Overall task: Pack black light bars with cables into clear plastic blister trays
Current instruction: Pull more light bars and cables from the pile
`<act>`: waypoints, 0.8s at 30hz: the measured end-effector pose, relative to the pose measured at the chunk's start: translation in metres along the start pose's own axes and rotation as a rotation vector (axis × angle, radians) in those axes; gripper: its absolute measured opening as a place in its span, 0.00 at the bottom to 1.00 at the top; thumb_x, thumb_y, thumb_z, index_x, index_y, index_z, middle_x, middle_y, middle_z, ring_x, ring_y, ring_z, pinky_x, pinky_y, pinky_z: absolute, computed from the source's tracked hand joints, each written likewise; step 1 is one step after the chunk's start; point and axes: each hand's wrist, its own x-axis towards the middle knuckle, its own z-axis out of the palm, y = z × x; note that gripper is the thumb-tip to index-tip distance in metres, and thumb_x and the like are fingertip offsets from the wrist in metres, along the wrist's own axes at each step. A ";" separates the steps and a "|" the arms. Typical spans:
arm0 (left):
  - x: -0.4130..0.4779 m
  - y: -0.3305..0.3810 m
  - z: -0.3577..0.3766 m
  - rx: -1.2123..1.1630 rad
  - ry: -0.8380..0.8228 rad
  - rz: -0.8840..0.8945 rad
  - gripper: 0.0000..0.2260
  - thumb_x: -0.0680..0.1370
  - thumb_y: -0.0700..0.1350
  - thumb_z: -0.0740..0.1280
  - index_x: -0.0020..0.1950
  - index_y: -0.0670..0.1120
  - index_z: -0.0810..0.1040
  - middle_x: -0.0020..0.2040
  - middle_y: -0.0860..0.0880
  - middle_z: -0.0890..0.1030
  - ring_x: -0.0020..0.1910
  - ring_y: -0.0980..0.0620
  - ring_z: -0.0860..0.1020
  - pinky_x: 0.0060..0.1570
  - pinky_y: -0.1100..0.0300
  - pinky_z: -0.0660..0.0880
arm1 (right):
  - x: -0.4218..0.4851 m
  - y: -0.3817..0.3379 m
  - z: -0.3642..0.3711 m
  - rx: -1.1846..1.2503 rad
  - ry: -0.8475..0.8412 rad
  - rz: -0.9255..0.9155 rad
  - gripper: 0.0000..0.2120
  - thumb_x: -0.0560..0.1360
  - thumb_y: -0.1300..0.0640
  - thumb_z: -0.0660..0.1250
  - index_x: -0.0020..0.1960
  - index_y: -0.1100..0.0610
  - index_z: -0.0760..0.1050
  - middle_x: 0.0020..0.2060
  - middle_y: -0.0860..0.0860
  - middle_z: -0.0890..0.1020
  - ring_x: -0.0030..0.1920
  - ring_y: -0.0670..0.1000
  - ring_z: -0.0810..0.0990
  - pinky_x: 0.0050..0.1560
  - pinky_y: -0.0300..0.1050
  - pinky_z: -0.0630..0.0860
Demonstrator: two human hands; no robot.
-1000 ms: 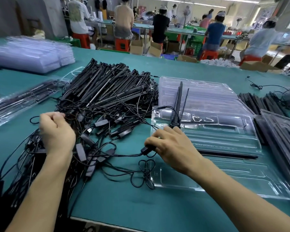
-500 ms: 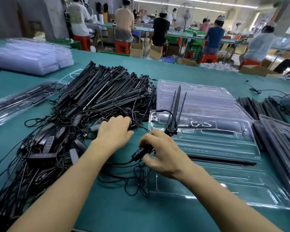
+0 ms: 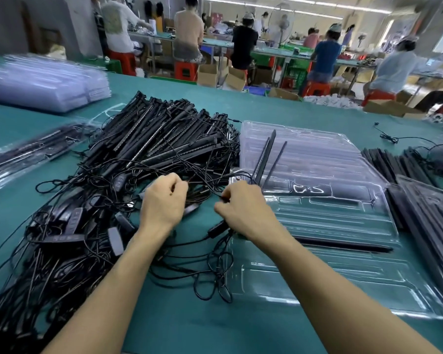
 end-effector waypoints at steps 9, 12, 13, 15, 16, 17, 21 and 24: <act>-0.038 -0.003 -0.066 0.593 0.355 0.041 0.18 0.74 0.49 0.66 0.26 0.48 0.67 0.32 0.48 0.71 0.30 0.48 0.69 0.42 0.47 0.68 | 0.020 0.022 -0.019 0.212 0.184 0.047 0.17 0.78 0.52 0.63 0.32 0.53 0.65 0.30 0.49 0.72 0.31 0.49 0.68 0.31 0.44 0.62; -0.028 -0.003 -0.073 0.640 0.400 -0.023 0.12 0.78 0.48 0.64 0.36 0.45 0.73 0.38 0.47 0.73 0.38 0.46 0.71 0.47 0.45 0.65 | 0.016 0.029 -0.011 0.418 0.113 0.162 0.15 0.77 0.53 0.63 0.33 0.55 0.65 0.29 0.50 0.71 0.32 0.51 0.67 0.36 0.46 0.65; -0.026 -0.001 -0.072 0.685 0.377 -0.037 0.09 0.78 0.49 0.64 0.41 0.46 0.75 0.42 0.46 0.74 0.42 0.45 0.72 0.49 0.45 0.66 | 0.014 0.029 -0.008 0.460 0.101 0.190 0.14 0.78 0.52 0.62 0.35 0.55 0.66 0.31 0.51 0.72 0.34 0.51 0.68 0.37 0.47 0.66; -0.023 0.005 -0.068 0.781 0.305 0.000 0.06 0.76 0.48 0.67 0.52 0.50 0.76 0.53 0.45 0.76 0.53 0.43 0.73 0.55 0.44 0.67 | 0.013 0.028 -0.004 0.526 0.076 0.223 0.13 0.78 0.52 0.63 0.37 0.54 0.65 0.33 0.53 0.70 0.36 0.52 0.68 0.38 0.48 0.65; -0.021 0.009 -0.064 0.787 0.273 0.066 0.09 0.75 0.46 0.69 0.55 0.51 0.76 0.56 0.45 0.76 0.55 0.43 0.73 0.56 0.44 0.67 | 0.013 0.028 -0.003 0.556 0.065 0.234 0.14 0.78 0.53 0.64 0.37 0.54 0.64 0.33 0.53 0.69 0.36 0.52 0.68 0.38 0.49 0.64; -0.019 0.016 -0.060 0.742 0.228 0.170 0.10 0.75 0.44 0.69 0.56 0.53 0.77 0.57 0.47 0.77 0.55 0.45 0.74 0.55 0.46 0.69 | 0.013 0.028 -0.002 0.595 0.056 0.250 0.14 0.77 0.54 0.65 0.36 0.54 0.63 0.33 0.53 0.68 0.37 0.53 0.70 0.38 0.49 0.63; -0.004 0.041 -0.035 0.576 -0.296 0.205 0.08 0.79 0.50 0.65 0.57 0.58 0.79 0.59 0.56 0.79 0.54 0.52 0.77 0.52 0.53 0.74 | 0.017 0.030 0.002 0.771 0.042 0.378 0.11 0.76 0.57 0.67 0.40 0.54 0.64 0.35 0.52 0.68 0.41 0.55 0.73 0.37 0.48 0.65; 0.002 0.043 -0.014 0.997 -0.417 0.365 0.14 0.76 0.62 0.66 0.59 0.60 0.81 0.70 0.57 0.72 0.69 0.52 0.68 0.68 0.49 0.61 | 0.019 0.028 0.006 0.908 0.042 0.414 0.11 0.76 0.58 0.66 0.40 0.54 0.64 0.38 0.54 0.70 0.42 0.58 0.78 0.41 0.51 0.70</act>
